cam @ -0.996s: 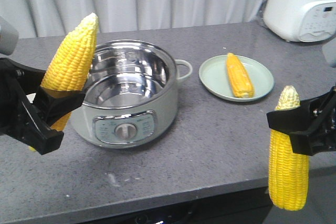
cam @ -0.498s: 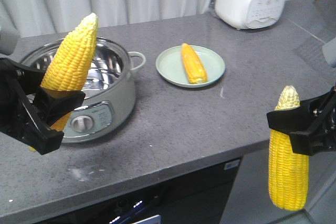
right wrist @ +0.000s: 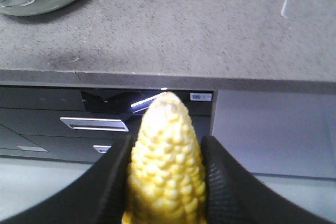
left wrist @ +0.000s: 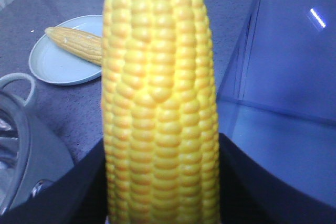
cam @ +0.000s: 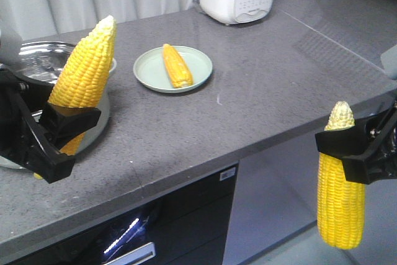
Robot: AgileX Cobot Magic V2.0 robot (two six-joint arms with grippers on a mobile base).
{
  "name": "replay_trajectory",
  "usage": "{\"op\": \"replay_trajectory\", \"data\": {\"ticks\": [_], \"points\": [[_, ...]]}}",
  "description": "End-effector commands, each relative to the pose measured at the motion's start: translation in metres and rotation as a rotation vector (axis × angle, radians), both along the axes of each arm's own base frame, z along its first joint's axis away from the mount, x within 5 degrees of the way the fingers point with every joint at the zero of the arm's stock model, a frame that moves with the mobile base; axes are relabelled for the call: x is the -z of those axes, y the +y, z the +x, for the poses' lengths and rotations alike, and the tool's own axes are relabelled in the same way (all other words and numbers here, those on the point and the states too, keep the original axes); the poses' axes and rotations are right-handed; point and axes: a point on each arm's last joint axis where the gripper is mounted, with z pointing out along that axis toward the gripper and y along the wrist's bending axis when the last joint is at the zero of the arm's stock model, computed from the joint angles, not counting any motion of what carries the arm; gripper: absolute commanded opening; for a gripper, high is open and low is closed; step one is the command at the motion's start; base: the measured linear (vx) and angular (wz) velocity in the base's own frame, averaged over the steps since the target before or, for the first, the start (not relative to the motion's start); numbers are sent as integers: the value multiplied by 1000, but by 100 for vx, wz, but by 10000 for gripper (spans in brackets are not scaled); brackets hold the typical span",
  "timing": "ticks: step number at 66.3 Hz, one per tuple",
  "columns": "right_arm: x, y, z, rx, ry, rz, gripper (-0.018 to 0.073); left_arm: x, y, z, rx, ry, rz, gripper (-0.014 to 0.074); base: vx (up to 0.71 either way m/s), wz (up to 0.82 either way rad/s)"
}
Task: Distribute corn equally
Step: 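Turn the base away from the pot while both grippers hold cobs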
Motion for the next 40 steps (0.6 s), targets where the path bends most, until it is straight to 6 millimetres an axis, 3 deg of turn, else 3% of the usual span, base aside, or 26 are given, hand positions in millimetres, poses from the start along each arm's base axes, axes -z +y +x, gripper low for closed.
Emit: {"op": "replay_trajectory", "data": {"ticks": [1, 40], "points": [[-14, -1, 1, 24, -82, 37, 207, -16, 0, 0, -11, -83, -68, 285, -7, -26], [-14, -1, 1, 24, -82, 37, 207, -16, 0, 0, -11, -83, -68, 285, -6, -25]]}}
